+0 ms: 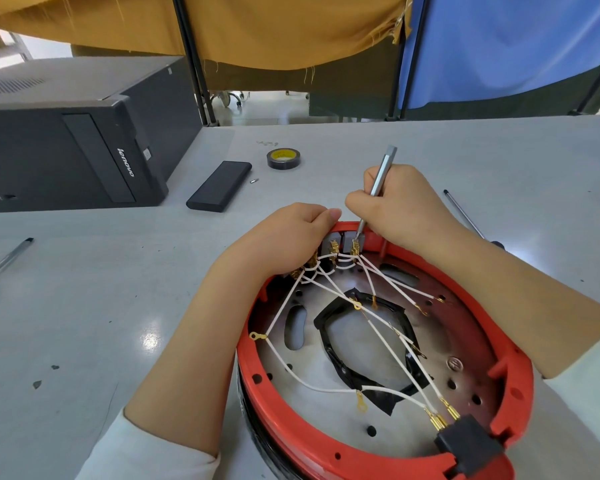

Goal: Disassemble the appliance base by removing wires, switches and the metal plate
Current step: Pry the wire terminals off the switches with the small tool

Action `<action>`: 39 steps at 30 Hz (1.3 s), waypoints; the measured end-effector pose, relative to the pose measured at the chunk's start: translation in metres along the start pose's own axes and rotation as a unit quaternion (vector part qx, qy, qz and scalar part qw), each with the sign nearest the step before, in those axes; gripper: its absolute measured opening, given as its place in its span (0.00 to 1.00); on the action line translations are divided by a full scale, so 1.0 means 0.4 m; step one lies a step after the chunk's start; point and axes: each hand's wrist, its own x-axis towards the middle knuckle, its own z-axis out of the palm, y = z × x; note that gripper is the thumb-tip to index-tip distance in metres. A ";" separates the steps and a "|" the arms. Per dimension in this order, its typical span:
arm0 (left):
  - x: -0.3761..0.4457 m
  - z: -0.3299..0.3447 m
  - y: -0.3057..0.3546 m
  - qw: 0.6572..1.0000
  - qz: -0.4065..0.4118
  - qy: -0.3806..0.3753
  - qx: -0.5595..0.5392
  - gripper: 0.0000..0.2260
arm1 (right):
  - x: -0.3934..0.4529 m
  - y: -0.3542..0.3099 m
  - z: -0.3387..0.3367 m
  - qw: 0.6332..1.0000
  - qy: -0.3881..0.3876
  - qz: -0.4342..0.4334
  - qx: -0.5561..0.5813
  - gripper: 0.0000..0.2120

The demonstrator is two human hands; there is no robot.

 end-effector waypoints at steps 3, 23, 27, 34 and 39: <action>0.000 -0.002 0.002 1.000 0.001 0.002 0.003 0.19 | 0.004 0.001 0.001 1.000 -0.010 0.008 0.007 0.17; 0.009 0.001 -0.010 1.000 0.009 0.005 0.002 0.22 | 0.009 0.012 0.010 0.999 0.019 0.000 0.032 0.18; 0.015 0.003 -0.010 1.000 0.007 0.012 -0.003 0.20 | 0.003 0.016 0.008 0.998 0.033 0.030 0.051 0.17; 0.019 -0.017 0.032 0.998 0.031 0.057 0.026 0.13 | -0.033 0.023 -0.004 0.990 0.130 0.038 0.033 0.20; -0.026 -0.015 0.011 0.999 0.014 0.000 0.043 0.17 | -0.025 0.023 -0.018 0.987 0.105 0.071 0.104 0.14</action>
